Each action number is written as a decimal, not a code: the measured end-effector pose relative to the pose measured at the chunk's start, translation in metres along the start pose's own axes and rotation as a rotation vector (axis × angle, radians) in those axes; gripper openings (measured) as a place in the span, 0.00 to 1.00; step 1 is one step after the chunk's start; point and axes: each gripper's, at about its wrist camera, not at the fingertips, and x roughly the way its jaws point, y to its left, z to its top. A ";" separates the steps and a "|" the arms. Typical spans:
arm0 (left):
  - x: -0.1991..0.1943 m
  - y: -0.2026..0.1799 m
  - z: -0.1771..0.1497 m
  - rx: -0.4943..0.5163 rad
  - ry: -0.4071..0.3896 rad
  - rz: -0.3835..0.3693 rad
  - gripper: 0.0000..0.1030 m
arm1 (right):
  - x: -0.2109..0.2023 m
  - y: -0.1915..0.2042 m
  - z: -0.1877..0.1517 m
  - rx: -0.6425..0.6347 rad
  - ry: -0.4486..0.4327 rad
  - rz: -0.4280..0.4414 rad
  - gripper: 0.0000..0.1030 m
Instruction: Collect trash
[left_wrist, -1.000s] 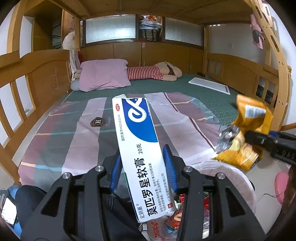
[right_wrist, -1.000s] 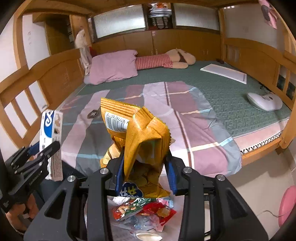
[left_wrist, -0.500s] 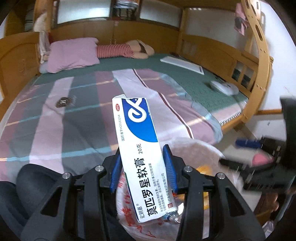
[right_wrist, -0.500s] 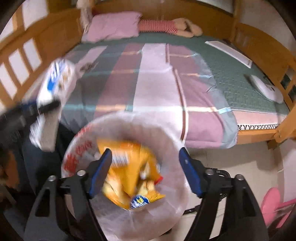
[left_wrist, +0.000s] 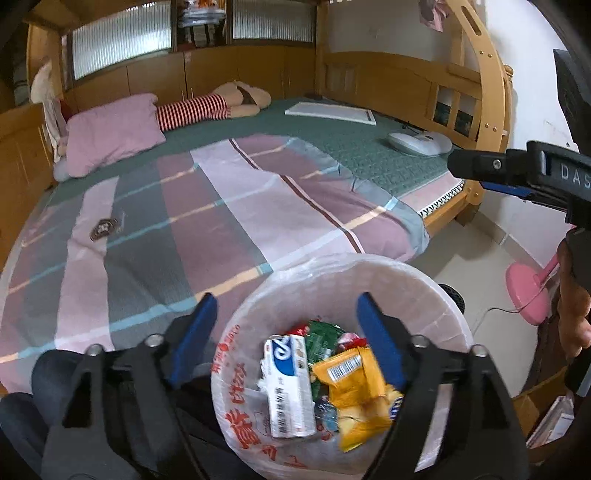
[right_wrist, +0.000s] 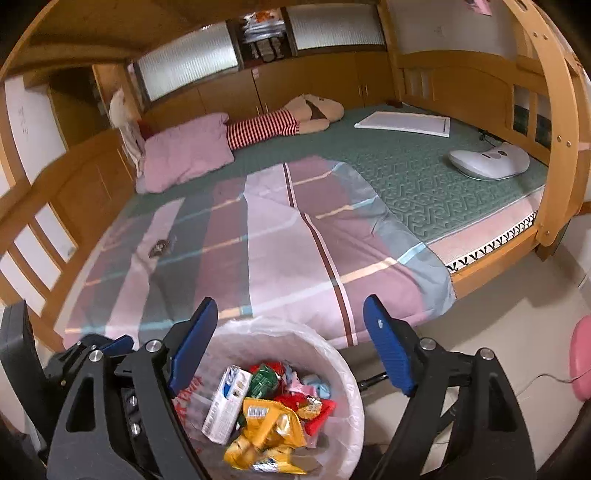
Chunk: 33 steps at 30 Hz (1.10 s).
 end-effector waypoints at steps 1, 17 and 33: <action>-0.002 0.002 0.001 -0.001 -0.009 0.015 0.82 | -0.001 0.000 0.000 0.005 -0.004 -0.001 0.80; -0.093 0.052 0.036 -0.199 -0.218 0.365 0.96 | -0.035 0.076 -0.008 -0.207 -0.134 -0.022 0.96; -0.114 0.046 0.037 -0.209 -0.241 0.358 0.97 | -0.042 0.079 -0.007 -0.195 -0.181 -0.037 0.96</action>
